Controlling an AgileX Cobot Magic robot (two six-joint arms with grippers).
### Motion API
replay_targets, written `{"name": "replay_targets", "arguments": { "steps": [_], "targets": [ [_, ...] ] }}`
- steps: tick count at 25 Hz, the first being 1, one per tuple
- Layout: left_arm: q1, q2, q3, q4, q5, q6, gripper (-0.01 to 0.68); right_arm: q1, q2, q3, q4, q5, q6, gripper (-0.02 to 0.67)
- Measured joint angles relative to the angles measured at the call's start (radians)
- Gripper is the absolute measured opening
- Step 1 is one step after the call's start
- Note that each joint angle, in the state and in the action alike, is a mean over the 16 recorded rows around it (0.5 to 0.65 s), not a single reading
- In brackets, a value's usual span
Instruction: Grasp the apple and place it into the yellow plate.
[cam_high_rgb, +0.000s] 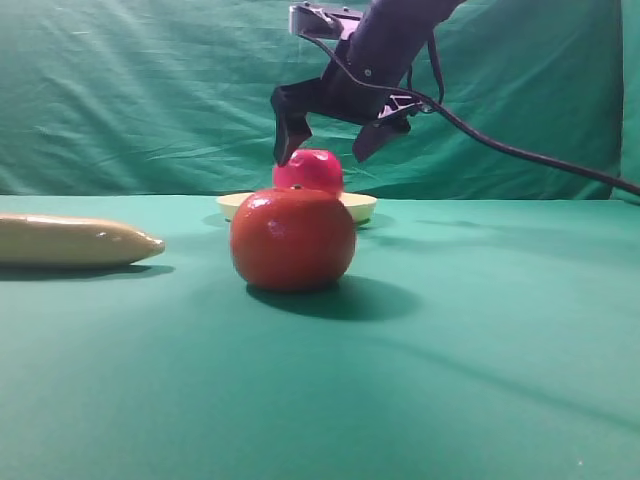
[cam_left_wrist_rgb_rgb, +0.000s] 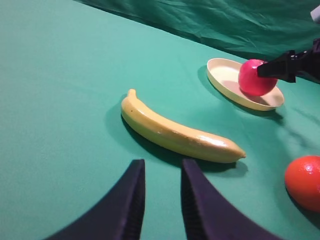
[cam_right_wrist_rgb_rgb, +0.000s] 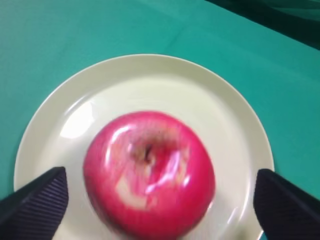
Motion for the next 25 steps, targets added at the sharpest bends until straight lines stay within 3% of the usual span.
{"name": "replay_targets", "arguments": {
  "steps": [8,13,19,25],
  "targets": [
    [0.0,0.0,0.0,0.0,0.0,0.0,0.157,-0.018,-0.205,-0.017,-0.075,0.179,0.041,0.19],
    [0.0,0.0,0.0,0.0,0.0,0.0,0.157,-0.027,-0.359,0.014,-0.122,0.277,0.112,0.039],
    [0.0,0.0,0.0,0.0,0.0,0.0,0.157,-0.03,-0.57,0.153,-0.172,0.334,0.204,0.0],
    [0.0,0.0,0.0,0.0,0.0,0.0,0.157,-0.031,-0.827,0.408,-0.197,0.282,0.258,0.0]
  ]
}}
